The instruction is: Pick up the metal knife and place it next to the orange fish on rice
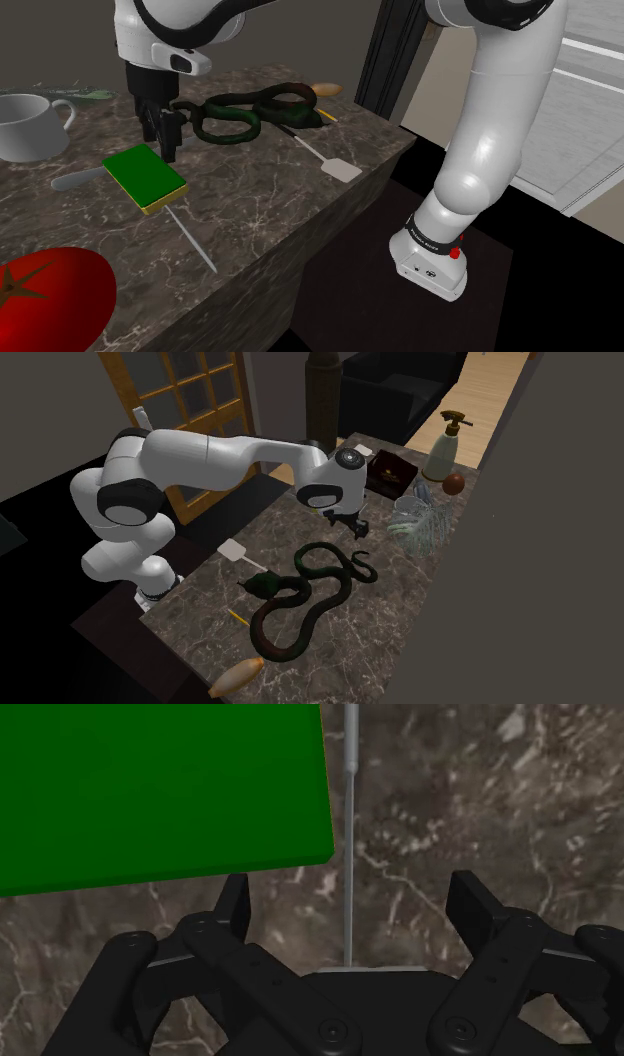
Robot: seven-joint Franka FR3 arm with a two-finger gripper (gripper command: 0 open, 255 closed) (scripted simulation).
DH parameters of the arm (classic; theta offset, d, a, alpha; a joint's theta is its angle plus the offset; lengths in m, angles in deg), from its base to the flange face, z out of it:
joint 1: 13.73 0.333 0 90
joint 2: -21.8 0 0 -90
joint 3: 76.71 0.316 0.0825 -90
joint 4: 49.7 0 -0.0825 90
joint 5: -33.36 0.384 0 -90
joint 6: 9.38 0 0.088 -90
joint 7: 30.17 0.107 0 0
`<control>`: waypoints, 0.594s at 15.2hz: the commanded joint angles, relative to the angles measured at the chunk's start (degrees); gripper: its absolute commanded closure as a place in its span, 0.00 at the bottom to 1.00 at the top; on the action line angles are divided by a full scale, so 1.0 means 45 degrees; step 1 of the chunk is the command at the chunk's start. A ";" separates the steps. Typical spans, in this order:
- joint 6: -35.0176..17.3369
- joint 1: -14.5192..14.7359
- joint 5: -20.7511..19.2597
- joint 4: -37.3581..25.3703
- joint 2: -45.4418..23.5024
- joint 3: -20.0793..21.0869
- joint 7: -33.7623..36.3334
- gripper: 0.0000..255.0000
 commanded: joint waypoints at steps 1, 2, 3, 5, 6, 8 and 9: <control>-0.0007 -0.0002 0.0001 0.0007 0.0001 0.0000 -0.0002 0.00; -0.0007 -0.0002 0.0001 0.0007 0.0001 0.0000 -0.0002 0.00; -0.0005 -0.0001 0.0001 0.0005 0.0001 0.0000 -0.0001 0.00; -0.0005 -0.0001 0.0001 0.0005 0.0001 0.0000 -0.0001 1.00; -0.0005 -0.0001 0.0001 0.0005 0.0001 0.0000 -0.0001 1.00; 0.0007 -0.0017 0.0014 0.0008 0.0018 0.0003 -0.0016 1.00; 0.0011 -0.0031 0.0026 0.0017 0.0031 0.0005 -0.0031 1.00</control>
